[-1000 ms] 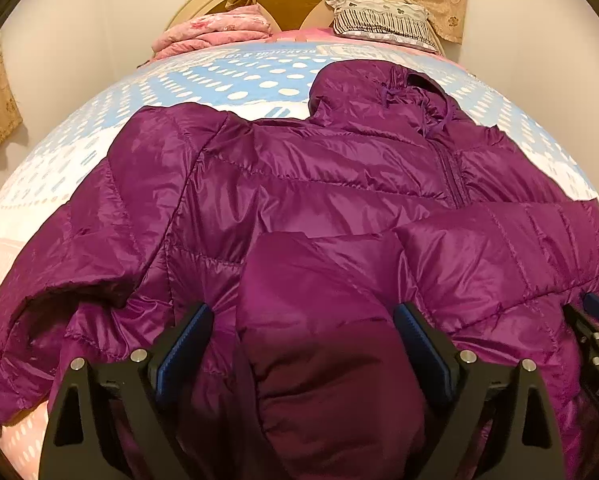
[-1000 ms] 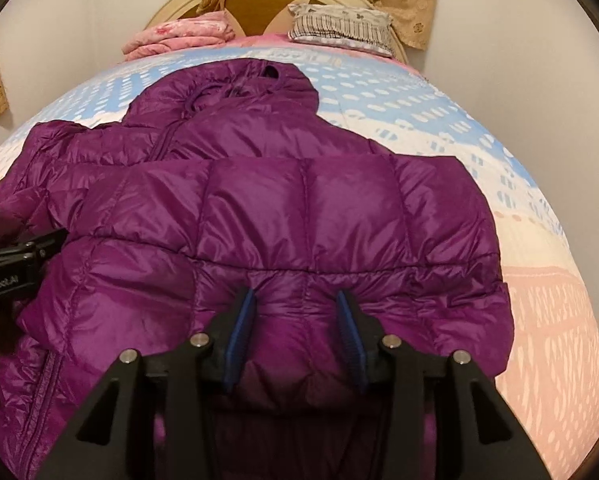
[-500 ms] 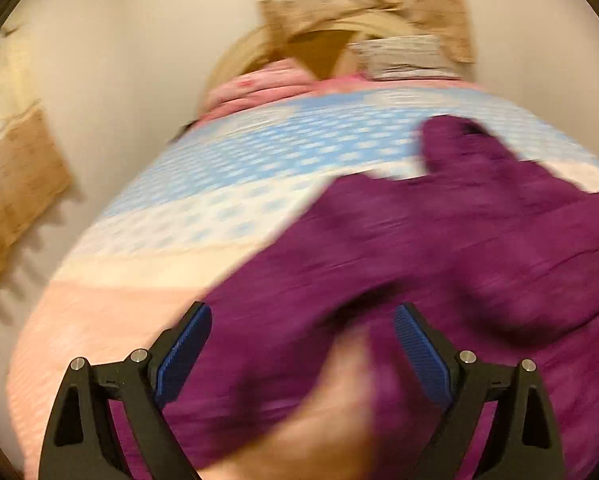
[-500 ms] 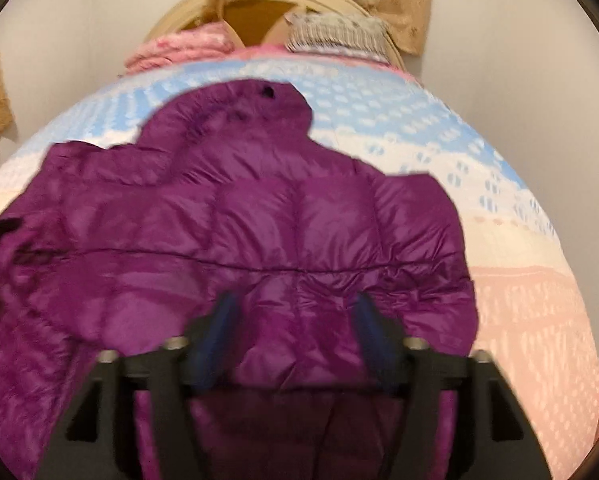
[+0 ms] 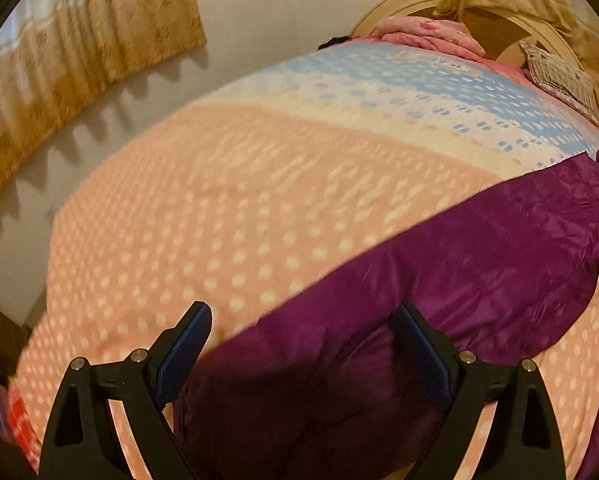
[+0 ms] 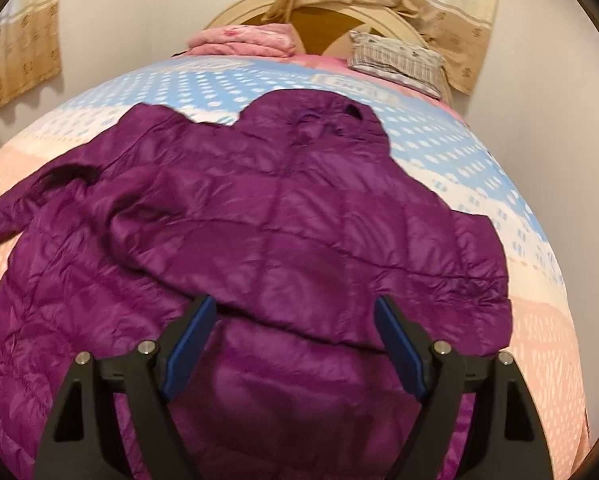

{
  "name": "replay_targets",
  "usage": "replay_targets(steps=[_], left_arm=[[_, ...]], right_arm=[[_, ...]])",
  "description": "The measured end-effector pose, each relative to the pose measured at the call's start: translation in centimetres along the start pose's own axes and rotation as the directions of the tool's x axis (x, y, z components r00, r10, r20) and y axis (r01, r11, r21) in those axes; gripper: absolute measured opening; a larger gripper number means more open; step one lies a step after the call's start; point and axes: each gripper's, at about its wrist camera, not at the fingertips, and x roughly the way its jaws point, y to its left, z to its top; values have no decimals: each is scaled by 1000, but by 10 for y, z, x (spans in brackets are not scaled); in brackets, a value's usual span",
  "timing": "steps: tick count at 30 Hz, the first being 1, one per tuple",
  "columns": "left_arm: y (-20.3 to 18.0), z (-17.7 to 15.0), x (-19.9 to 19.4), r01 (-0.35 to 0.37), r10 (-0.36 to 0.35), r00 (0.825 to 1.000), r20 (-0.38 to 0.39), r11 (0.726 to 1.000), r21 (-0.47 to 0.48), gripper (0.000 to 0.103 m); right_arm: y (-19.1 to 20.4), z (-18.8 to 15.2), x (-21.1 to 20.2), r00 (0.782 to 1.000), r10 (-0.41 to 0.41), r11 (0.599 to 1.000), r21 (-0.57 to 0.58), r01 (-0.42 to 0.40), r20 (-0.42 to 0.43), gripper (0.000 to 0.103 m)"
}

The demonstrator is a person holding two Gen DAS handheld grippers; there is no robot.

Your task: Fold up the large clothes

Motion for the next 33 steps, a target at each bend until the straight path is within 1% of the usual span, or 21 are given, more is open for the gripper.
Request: replay_targets(steps=[2, 4, 6, 7, 9, 11, 12, 13, 14, 16, 17, 18, 19, 22, 28, 33], left_arm=[[5, -8, 0, 4, -4, 1000, -4, 1000, -18, 93], [10, -15, -5, -37, 37, 999, 4, 999, -34, 93], [17, -17, -9, -60, 62, 998, 27, 996, -65, 93], [22, -19, -9, -58, 61, 998, 27, 995, -83, 93], [28, -21, -6, -31, 32, 999, 8, 994, -104, 93], [26, -23, -3, -8, 8, 1000, 0, 995, -100, 93], [25, -25, -3, -2, 3, 1000, 5, 996, -93, 91], [22, -25, -3, 5, -4, 1000, 16, 996, -85, 77], [19, -25, -4, 23, -21, 999, 26, 997, -71, 67], [13, -21, -3, 50, -49, 998, 25, 998, -48, 32], [9, -19, -3, 56, -55, 998, 27, 998, -37, 27], [5, -16, -6, 63, -62, 998, 34, 998, -22, 19], [2, -12, -11, 68, -67, 997, 46, 998, -10, 17], [-1, -5, -23, 63, -65, 994, 87, 998, 22, 13], [-7, 10, -45, 78, -84, 987, 140, 996, 48, 10], [-29, 20, -67, 123, -135, 975, 178, 989, 78, 9]], right_arm=[[0, -2, -4, 1000, -24, 1000, -4, 24, -2, 84], [-3, -2, -10, 1000, -30, 1000, 0, 30, 5, 84], [-7, -2, -19, 999, -40, 999, 5, 39, 13, 84], [-13, -3, -23, 999, -49, 999, 12, 49, 22, 84], [-22, -5, -30, 998, -48, 998, 33, 47, 34, 85], [-30, -8, -33, 998, -46, 997, 58, 43, 45, 86], [-32, -10, -33, 998, -46, 997, 68, 43, 46, 87], [-34, -11, -31, 998, -51, 996, 71, 48, 39, 88], [-34, -12, -30, 998, -58, 996, 68, 56, 29, 88], [-35, -14, -24, 997, -76, 995, 62, 75, 13, 88], [-37, -15, -22, 997, -80, 995, 67, 80, 7, 88], [-39, -16, -21, 997, -79, 994, 74, 79, 1, 88], [-41, -17, -20, 996, -84, 993, 79, 84, -2, 88], [-44, -19, -20, 996, -90, 992, 89, 90, -3, 88], [-47, -21, -15, 995, -96, 992, 79, 97, -11, 88], [-62, -22, -14, 993, -113, 987, 113, 114, -12, 88]])
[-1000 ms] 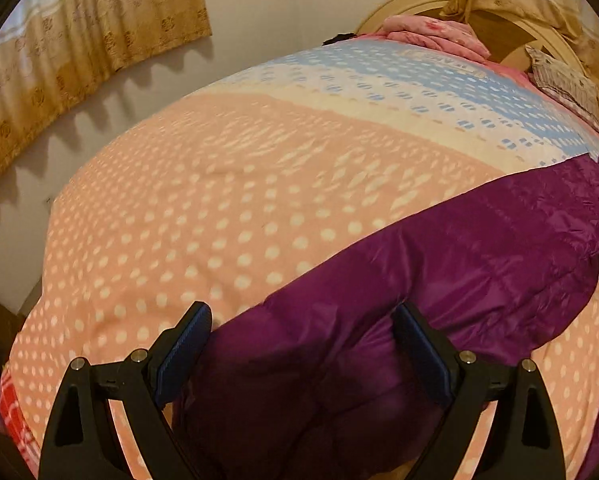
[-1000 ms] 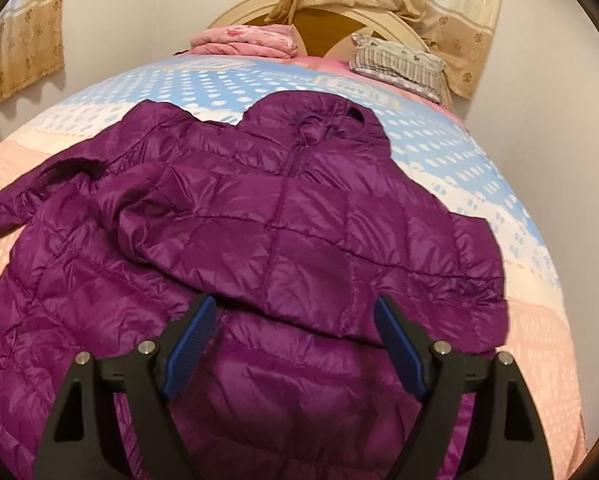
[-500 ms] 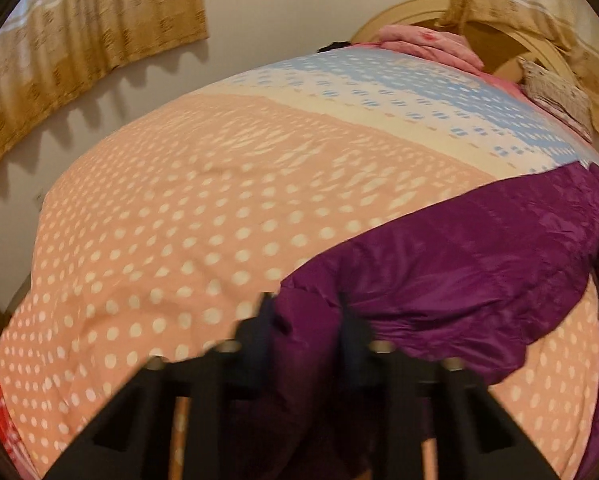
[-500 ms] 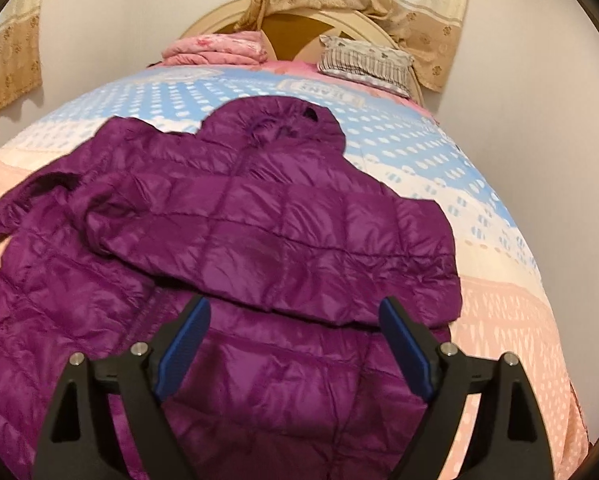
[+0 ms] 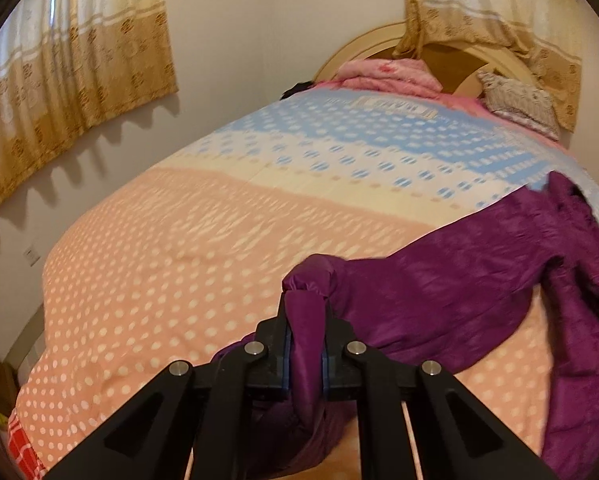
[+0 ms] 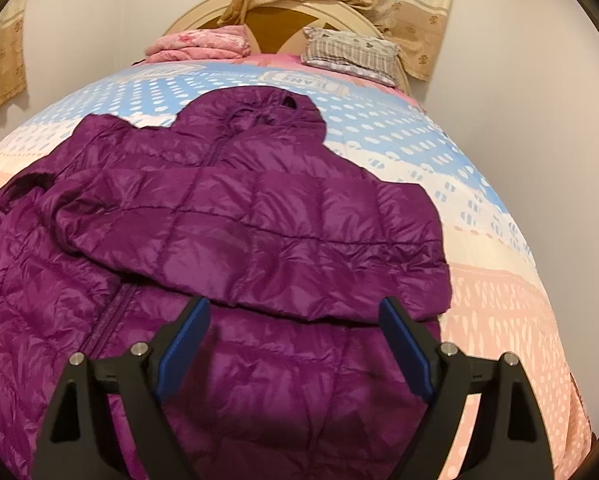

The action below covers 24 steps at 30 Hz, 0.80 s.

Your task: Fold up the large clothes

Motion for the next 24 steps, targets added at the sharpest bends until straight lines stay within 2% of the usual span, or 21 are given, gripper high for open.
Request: replay_targets(steps=[5, 11, 15, 19, 23, 24], left_arm=[[-50, 23, -22, 91, -94, 994, 59, 995, 49, 8], [-148, 49, -47, 216, -237, 966, 106, 960, 176, 8], [-222, 51, -57, 297, -328, 940, 93, 921, 252, 8], [-294, 43, -64, 382, -418, 907, 56, 871, 307, 8], [-363, 30, -69, 437, -479, 878, 24, 819, 371, 8], [-373, 27, -70, 440, -484, 875, 23, 813, 382, 9]], right_arm=[[-24, 2, -2, 1000, -29, 999, 44, 28, 9, 88], [-64, -3, 1, 998, -70, 988, 136, 69, 1, 89], [-82, -13, 3, 997, -80, 983, 167, 81, -12, 89], [-94, -24, 7, 997, -77, 981, 178, 81, -27, 89], [-104, -32, 12, 996, -88, 977, 191, 92, -34, 89], [-108, -35, 13, 995, -89, 975, 200, 94, -37, 89]])
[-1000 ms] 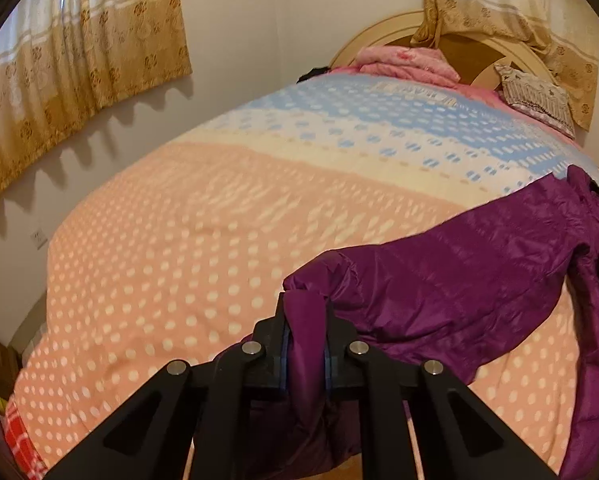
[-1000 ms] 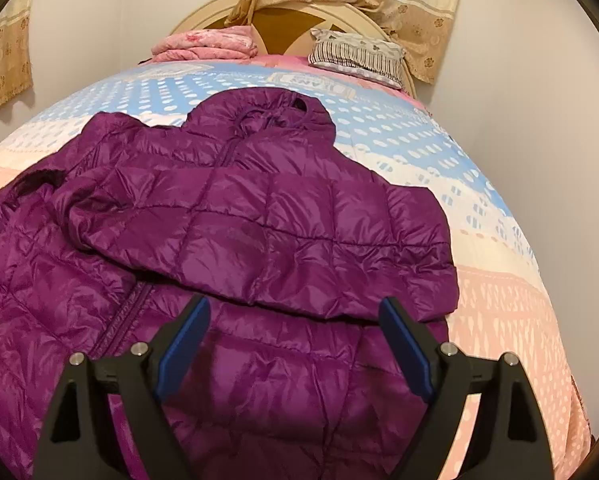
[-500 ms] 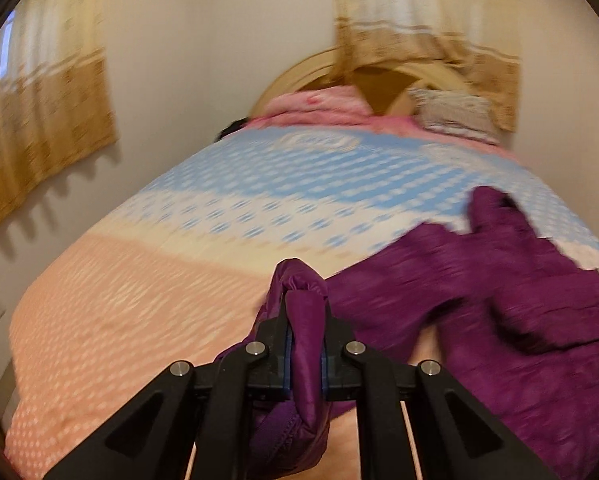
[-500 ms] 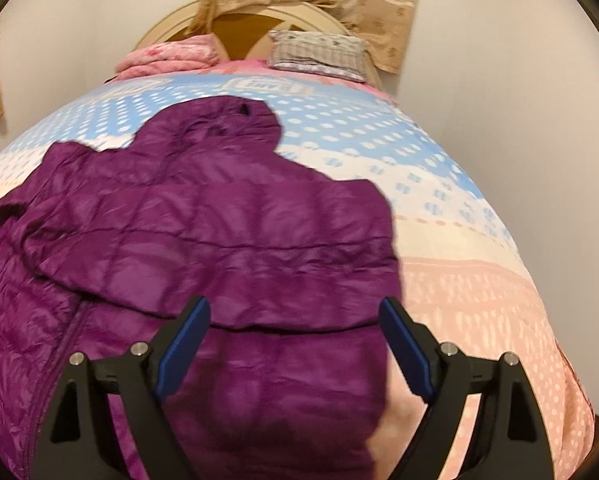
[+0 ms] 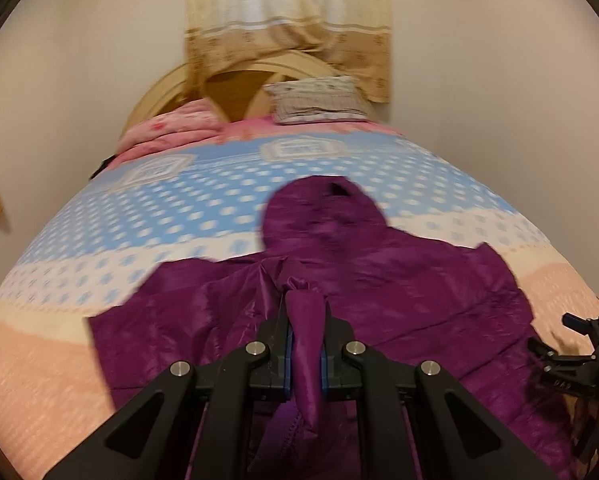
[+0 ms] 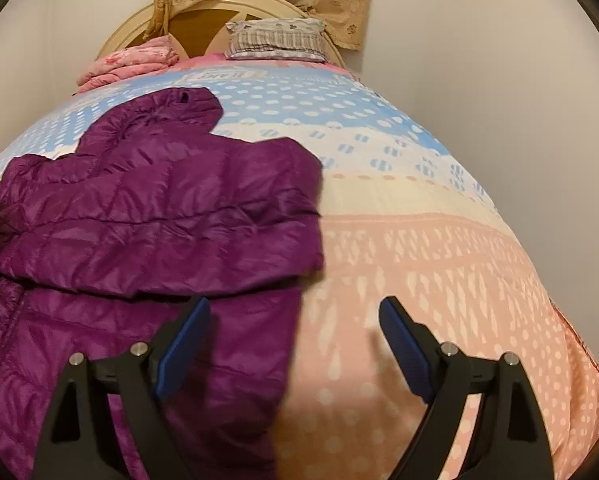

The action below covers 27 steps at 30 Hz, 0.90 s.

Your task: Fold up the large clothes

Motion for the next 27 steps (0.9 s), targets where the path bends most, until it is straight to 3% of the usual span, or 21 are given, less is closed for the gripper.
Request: replay_targets(steps=[3, 7, 10, 12, 16, 19, 21, 27], left_arm=[[-32, 1, 17, 30, -30, 1000, -6, 999, 19, 15], [-57, 1, 25, 62, -62, 998, 7, 997, 40, 57], [-70, 2, 13, 90, -94, 994, 64, 994, 65, 77], [-76, 3, 4, 93, -103, 991, 87, 990, 107, 80], [-57, -6, -8, 26, -41, 994, 100, 989, 147, 81], [-12, -20, -5, -70, 63, 996, 71, 991, 110, 81], [25, -31, 0, -123, 121, 992, 31, 991, 57, 81], [124, -64, 4, -272, 263, 960, -95, 958, -94, 81]], right_arm=[[-10, -5, 4, 1000, 4, 1000, 29, -4, -9, 89], [-14, -9, 6, 1000, 25, 999, 48, -25, -11, 89], [-10, -11, 11, 999, 26, 999, 30, -25, -32, 89], [-9, -12, 14, 999, 24, 999, 22, -23, -41, 89], [-14, -10, 8, 998, 50, 998, 36, -49, -35, 89], [-15, 2, -9, 999, 38, 999, 33, -37, -18, 89], [-9, 16, -24, 997, 82, 996, 22, -82, -4, 89], [50, 54, -55, 979, 203, 972, -127, -197, 32, 89]])
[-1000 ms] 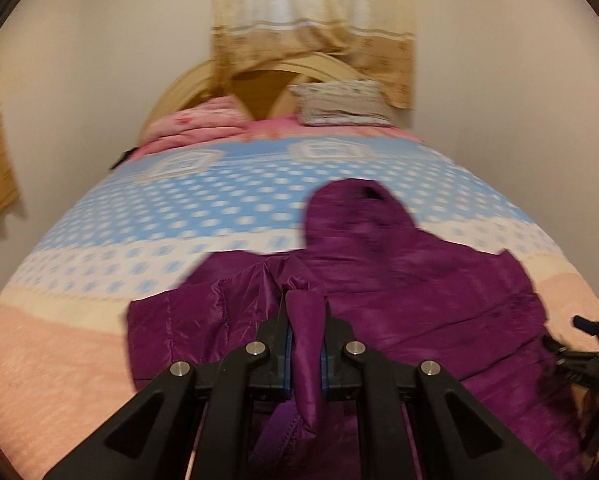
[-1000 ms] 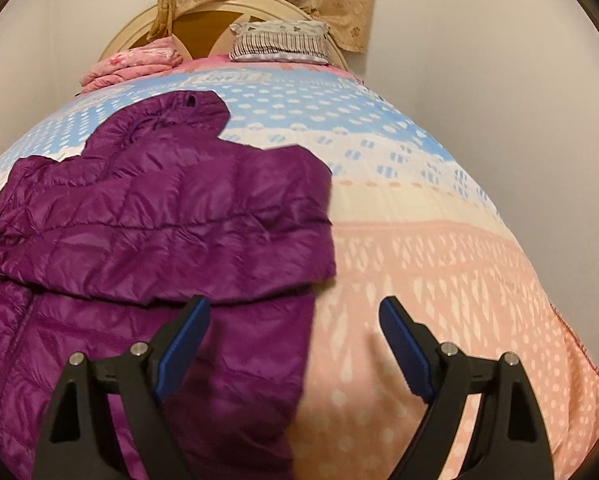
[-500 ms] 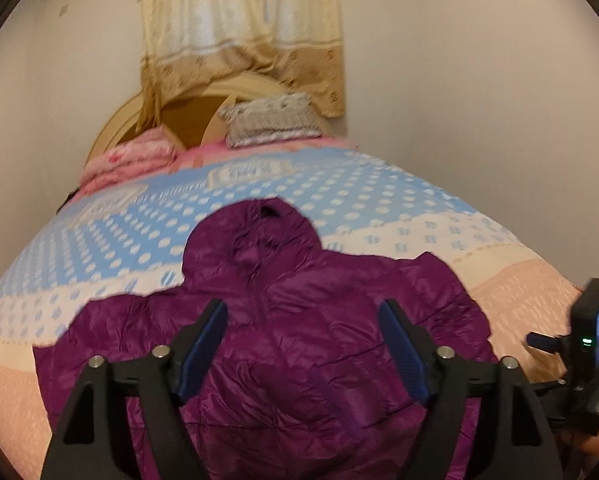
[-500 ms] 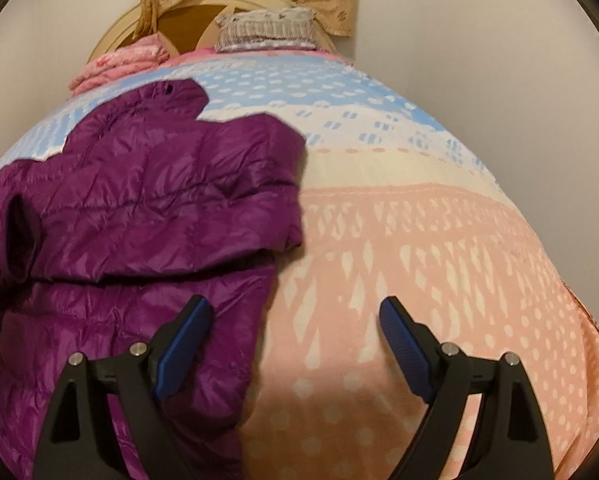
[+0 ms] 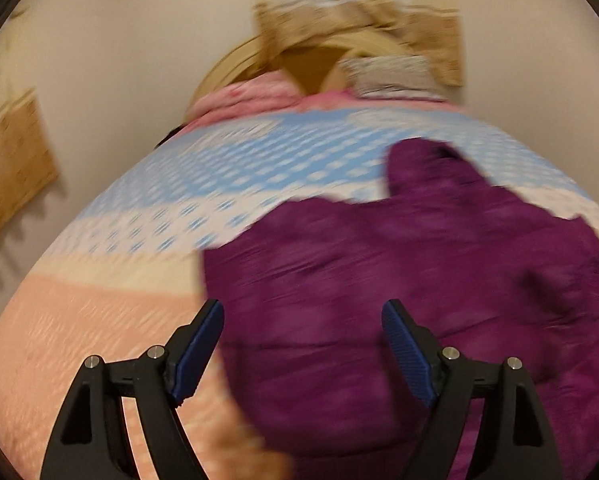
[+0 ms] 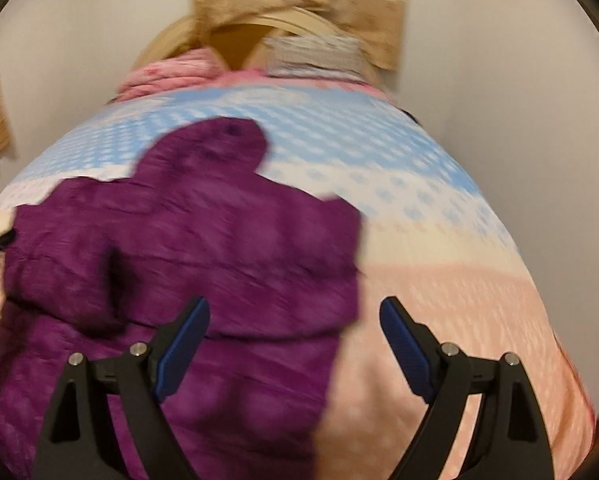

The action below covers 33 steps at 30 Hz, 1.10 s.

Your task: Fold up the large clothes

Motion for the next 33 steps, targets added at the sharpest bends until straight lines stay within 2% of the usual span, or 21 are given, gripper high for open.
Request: replay_targets(steps=[2, 4, 8, 9, 10, 11, 12, 15, 17, 19, 22, 27, 30, 33], left_arm=[[21, -6, 6, -29, 27, 999, -28, 999, -42, 81], [38, -12, 7, -26, 22, 999, -44, 997, -79, 81], [45, -18, 6, -22, 18, 999, -48, 997, -80, 81], [45, -19, 5, -14, 10, 999, -48, 996, -83, 81], [45, -19, 5, -12, 8, 999, -50, 996, -87, 81], [47, -19, 7, -9, 4, 999, -52, 996, -90, 81], [47, -19, 7, -1, -4, 999, -53, 996, -91, 81], [50, -17, 5, -3, -1, 999, -46, 996, -86, 81], [54, -16, 6, -10, 6, 999, -45, 996, -85, 81], [58, -16, 10, -21, 16, 998, -54, 996, -88, 81], [61, -15, 14, -28, 21, 997, -69, 994, -106, 81], [51, -10, 15, -13, 5, 997, -71, 993, -114, 81], [39, -6, 16, -8, 1, 997, -74, 995, -95, 81], [29, -1, 16, 11, -17, 997, -73, 996, -83, 81]], right_arm=[[25, 10, 8, 997, 71, 997, -33, -72, -12, 89], [54, 16, 23, 990, 133, 989, -67, -135, -41, 89], [91, 14, 64, 968, 209, 974, -63, -219, -139, 84], [95, 13, 73, 964, 212, 973, -59, -224, -158, 73], [102, 9, 87, 948, 244, 965, -46, -259, -204, 44], [105, 7, 94, 937, 263, 959, -39, -279, -230, 25], [106, 4, 97, 939, 257, 961, -41, -273, -229, 12], [102, -1, 87, 949, 248, 964, -51, -263, -195, 8], [95, 0, 76, 964, 212, 973, -61, -224, -160, 7], [75, 4, 66, 975, 186, 981, -31, -191, -122, 7], [44, 9, 55, 992, 101, 995, 0, -101, -79, 7], [0, -2, 56, 995, -2, 995, 96, 11, -96, 7], [-25, -15, 67, 989, -39, 984, 167, 63, -141, 8], [-27, -24, 75, 984, -61, 984, 156, 88, -169, 19]])
